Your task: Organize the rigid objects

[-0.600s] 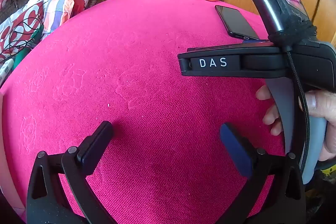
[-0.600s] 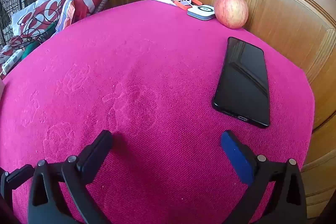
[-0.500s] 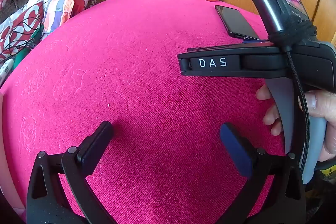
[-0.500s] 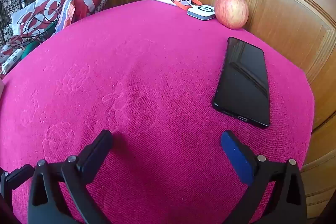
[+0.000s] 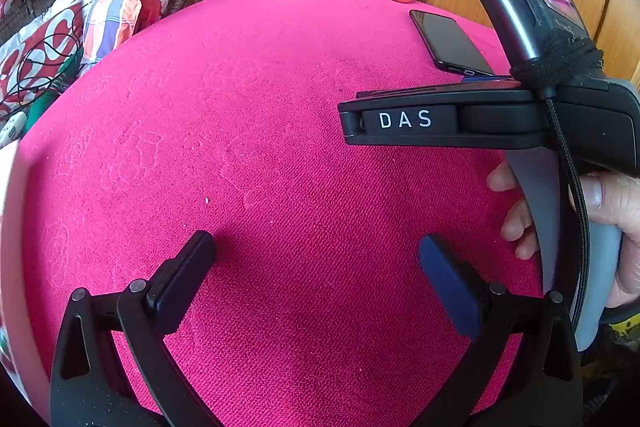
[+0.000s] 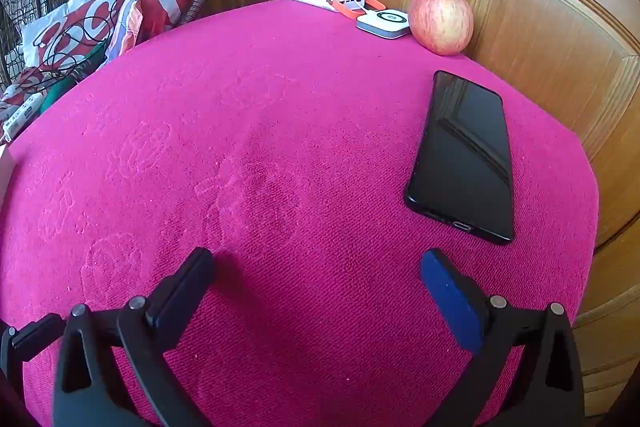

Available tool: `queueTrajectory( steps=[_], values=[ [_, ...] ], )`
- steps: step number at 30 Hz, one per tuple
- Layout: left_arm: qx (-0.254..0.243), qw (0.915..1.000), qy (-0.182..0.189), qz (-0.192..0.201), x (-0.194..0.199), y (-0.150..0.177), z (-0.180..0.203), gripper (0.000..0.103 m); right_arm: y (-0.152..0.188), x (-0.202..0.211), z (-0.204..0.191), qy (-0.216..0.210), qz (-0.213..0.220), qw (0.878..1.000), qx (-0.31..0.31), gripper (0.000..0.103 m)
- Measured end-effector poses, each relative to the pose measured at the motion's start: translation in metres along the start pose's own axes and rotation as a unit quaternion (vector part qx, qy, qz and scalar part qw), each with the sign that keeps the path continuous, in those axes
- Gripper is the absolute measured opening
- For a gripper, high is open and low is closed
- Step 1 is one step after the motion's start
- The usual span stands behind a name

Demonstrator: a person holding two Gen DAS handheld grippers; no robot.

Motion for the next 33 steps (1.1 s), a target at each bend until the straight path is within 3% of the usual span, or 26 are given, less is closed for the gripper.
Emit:
queueTrajectory(
  steps=[33],
  values=[
    [0.0,1.0,0.001,0.0,-0.0003,0.0002,0.0013,0.103,0.0008,-0.0009,-0.0021,-0.002,0.002,1.0,0.0,0.103]
  ],
)
Point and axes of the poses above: each gripper's, at about its wrist camera, not at the fingertips, and x roughly against the way its jaws point, z to its right, y to its underside, the point moved 7 cm from there along -x, roughly the way its jaws point, and after that the axes turned 11 degrees about -z, right-handed, at the moved point
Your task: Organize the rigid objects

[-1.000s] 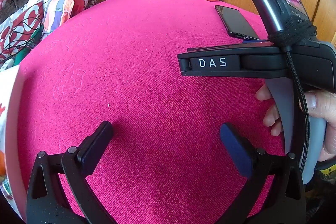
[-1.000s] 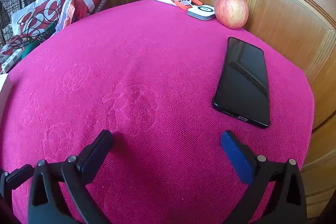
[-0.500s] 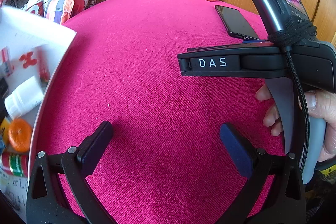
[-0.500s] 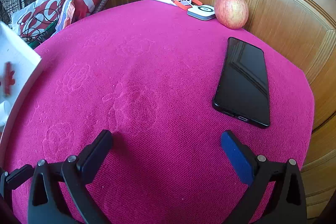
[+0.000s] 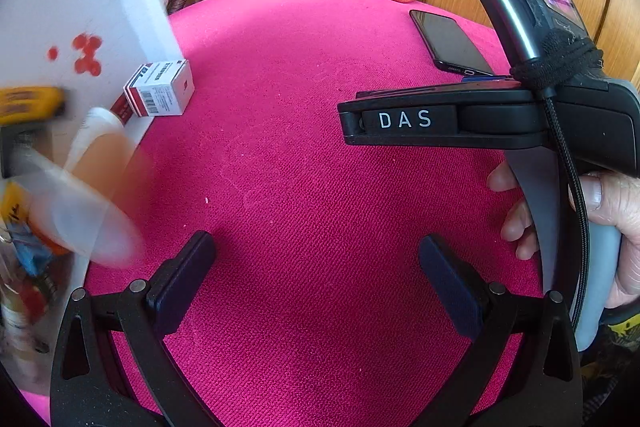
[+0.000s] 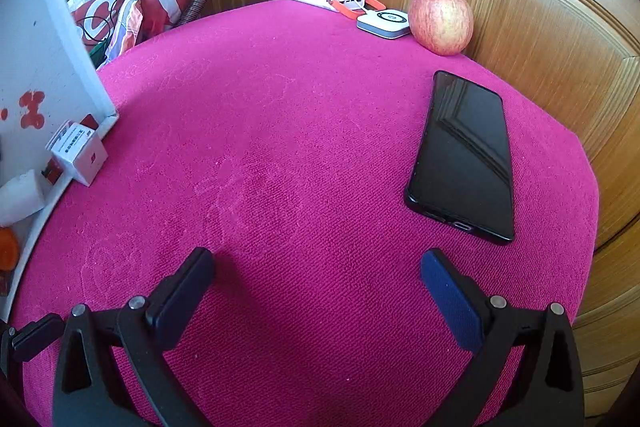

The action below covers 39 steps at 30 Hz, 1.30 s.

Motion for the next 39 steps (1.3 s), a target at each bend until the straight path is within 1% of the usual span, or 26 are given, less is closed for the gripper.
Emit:
queueTrajectory(
  steps=[39],
  values=[
    [-0.002,1.0,0.001,0.001,0.0002,-0.001,-0.0005,0.103,0.0008,-0.0007,-0.0006,0.001,0.002,1.0,0.0,0.103]
  ],
)
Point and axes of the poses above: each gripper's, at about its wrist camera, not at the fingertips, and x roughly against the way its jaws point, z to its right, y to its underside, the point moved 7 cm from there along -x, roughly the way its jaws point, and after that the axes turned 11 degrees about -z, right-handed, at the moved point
